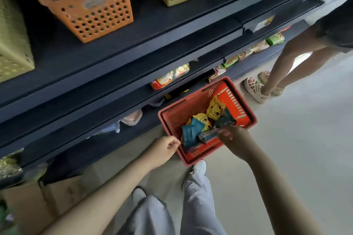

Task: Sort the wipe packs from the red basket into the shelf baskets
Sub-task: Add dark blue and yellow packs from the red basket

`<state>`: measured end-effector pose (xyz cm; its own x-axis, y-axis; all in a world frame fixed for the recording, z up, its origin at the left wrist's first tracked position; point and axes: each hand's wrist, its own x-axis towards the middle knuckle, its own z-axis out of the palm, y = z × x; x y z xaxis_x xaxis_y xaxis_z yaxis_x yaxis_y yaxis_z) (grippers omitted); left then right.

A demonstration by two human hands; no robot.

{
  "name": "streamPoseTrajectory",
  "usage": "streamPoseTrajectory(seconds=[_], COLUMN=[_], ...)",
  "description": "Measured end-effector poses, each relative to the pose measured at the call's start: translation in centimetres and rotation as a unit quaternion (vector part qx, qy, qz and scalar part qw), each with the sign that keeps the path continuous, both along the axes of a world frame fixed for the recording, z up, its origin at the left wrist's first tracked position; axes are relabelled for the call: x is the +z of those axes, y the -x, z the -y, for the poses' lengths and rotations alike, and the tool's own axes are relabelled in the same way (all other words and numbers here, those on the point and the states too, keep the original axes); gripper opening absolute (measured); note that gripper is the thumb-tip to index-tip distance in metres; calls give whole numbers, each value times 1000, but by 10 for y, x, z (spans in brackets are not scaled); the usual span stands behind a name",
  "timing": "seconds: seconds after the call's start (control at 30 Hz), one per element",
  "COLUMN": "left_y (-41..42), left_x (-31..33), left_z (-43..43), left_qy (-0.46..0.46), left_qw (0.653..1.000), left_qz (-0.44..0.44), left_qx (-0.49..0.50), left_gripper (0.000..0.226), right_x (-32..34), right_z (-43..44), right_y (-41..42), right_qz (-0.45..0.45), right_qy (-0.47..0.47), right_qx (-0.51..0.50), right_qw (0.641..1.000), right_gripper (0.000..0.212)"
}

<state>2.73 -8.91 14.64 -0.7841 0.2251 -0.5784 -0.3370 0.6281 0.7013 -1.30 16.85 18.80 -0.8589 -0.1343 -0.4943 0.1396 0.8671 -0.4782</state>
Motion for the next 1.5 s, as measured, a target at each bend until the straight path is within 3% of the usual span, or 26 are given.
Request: streamPoseTrajectory(seconds=[0.2, 0.4, 0.57, 0.67, 0.8, 1.13, 1.2, 1.27, 1.4, 1.43, 1.5], left_y=[56, 103, 109, 111, 110, 112, 113, 113, 110, 109, 106], left_x=[-139, -266, -367, -341, -340, -321, -309, -292, -237, -218, -173], left_z=[-66, -102, -92, -100, -97, -93, -91, -89, -81, -78, -71], left_qy=[38, 98, 127, 175, 226, 101, 68, 41, 22, 14, -22], left_qw=[996, 986, 982, 977, 968, 986, 987, 987, 981, 975, 960], left_qz=[73, 132, 139, 120, 100, 84, 71, 53, -37, -56, -82], left_qx=[46, 17, 13, -5, -39, 104, 127, 146, 190, 215, 267], left_gripper=[25, 49, 64, 54, 41, 23, 18, 13, 14, 16, 15], right_x=[-151, -284, -344, -350, -345, -359, -361, -354, -302, -279, -219], right_z=[-42, -60, -59, -59, -57, -49, -45, -44, -62, -67, -71], right_y=[63, 94, 115, 112, 109, 120, 119, 119, 124, 124, 122], right_qz=[93, 218, 249, 215, 203, 242, 235, 231, 177, 151, 126], right_qy=[-4, -40, -101, -189, -202, -197, -189, -136, 52, 109, 255], right_qx=[21, 59, 115, 202, 242, 311, 306, 247, 8, -57, -202], right_qw=[995, 973, 956, 937, 927, 898, 903, 931, 983, 981, 937], right_gripper=[21, 28, 56, 56, 58, 76, 71, 56, 32, 29, 24])
